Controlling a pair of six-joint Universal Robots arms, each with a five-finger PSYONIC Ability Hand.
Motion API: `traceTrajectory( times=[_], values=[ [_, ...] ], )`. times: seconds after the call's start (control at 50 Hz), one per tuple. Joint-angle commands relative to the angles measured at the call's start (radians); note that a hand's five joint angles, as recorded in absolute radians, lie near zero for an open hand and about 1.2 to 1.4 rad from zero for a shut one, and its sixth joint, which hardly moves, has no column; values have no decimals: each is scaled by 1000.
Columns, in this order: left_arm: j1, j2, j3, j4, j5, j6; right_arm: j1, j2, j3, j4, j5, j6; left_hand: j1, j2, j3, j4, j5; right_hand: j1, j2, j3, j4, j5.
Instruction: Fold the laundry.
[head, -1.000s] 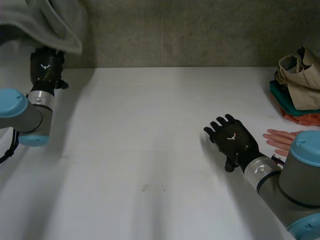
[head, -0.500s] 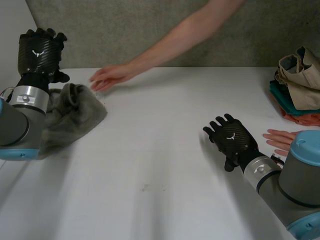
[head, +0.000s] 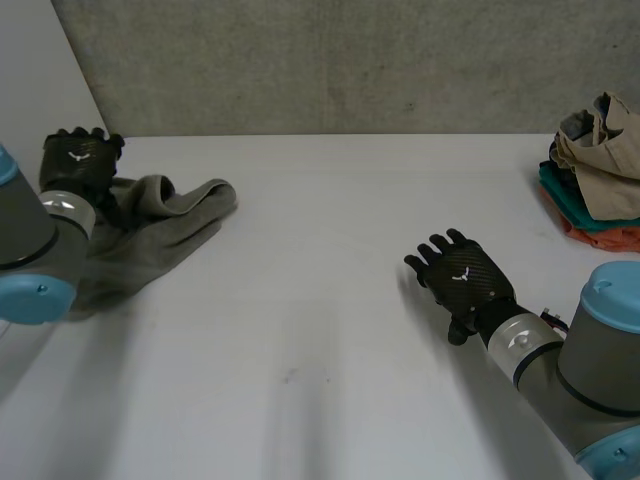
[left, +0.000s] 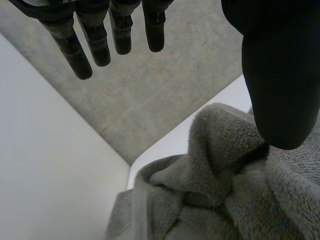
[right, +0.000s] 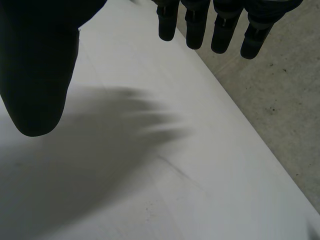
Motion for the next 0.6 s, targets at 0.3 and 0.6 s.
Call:
traceTrajectory(
  times=[0.3, 0.6],
  values=[
    [26, -449, 437, 1, 313, 171, -60, -201, 56, -8, -245, 245, 65, 78, 69, 77, 72, -60, -38, -44, -44, -42],
    [23, -516, 539, -16, 201, 213, -83, -270, 50, -23, -237, 307, 1166, 1179, 1170, 1178, 1173, -60, -38, -44, -44, -42]
  ],
)
